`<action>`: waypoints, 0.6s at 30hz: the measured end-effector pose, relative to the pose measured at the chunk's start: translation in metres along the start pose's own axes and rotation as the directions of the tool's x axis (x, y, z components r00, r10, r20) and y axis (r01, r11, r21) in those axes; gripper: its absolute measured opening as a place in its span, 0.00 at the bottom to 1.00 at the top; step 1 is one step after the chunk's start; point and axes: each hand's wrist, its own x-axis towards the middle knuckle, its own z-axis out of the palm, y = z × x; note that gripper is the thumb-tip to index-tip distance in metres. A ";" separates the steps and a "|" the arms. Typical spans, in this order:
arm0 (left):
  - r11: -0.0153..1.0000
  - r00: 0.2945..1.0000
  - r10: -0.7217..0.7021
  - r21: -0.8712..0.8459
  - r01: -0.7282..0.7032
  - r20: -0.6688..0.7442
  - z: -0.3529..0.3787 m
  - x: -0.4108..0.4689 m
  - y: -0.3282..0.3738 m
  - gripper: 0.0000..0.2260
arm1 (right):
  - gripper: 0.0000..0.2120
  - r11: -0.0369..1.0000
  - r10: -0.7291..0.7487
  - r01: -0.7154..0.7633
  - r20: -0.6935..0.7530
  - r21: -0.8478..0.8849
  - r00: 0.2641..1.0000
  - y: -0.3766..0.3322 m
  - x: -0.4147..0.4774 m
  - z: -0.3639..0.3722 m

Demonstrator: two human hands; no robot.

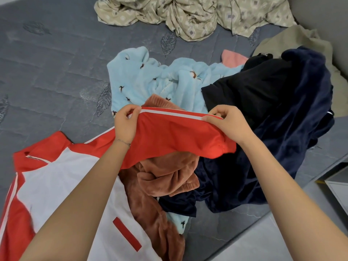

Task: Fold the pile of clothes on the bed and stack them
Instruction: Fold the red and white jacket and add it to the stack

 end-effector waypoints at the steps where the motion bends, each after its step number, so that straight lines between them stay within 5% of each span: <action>1: 1.000 1.000 0.002 0.023 -0.002 -0.006 0.001 0.001 -0.006 0.05 | 0.09 0.999 0.008 -0.008 -0.025 -0.031 1.000 0.007 0.004 0.005; 5: 0.979 0.997 0.067 0.191 -0.071 0.029 0.003 0.001 -0.019 0.08 | 0.05 0.979 -0.010 -0.016 -0.120 -0.205 0.993 0.034 0.019 0.026; 11: 0.844 0.985 0.146 0.509 -0.170 0.088 -0.006 -0.023 -0.027 0.19 | 0.20 0.912 -0.226 0.151 -0.162 -0.381 0.960 0.019 0.009 0.060; 18: 0.700 0.983 0.142 0.690 -0.182 0.115 -0.064 -0.067 -0.058 0.24 | 0.28 0.820 -0.383 0.334 -0.013 -0.465 0.924 -0.030 -0.016 0.128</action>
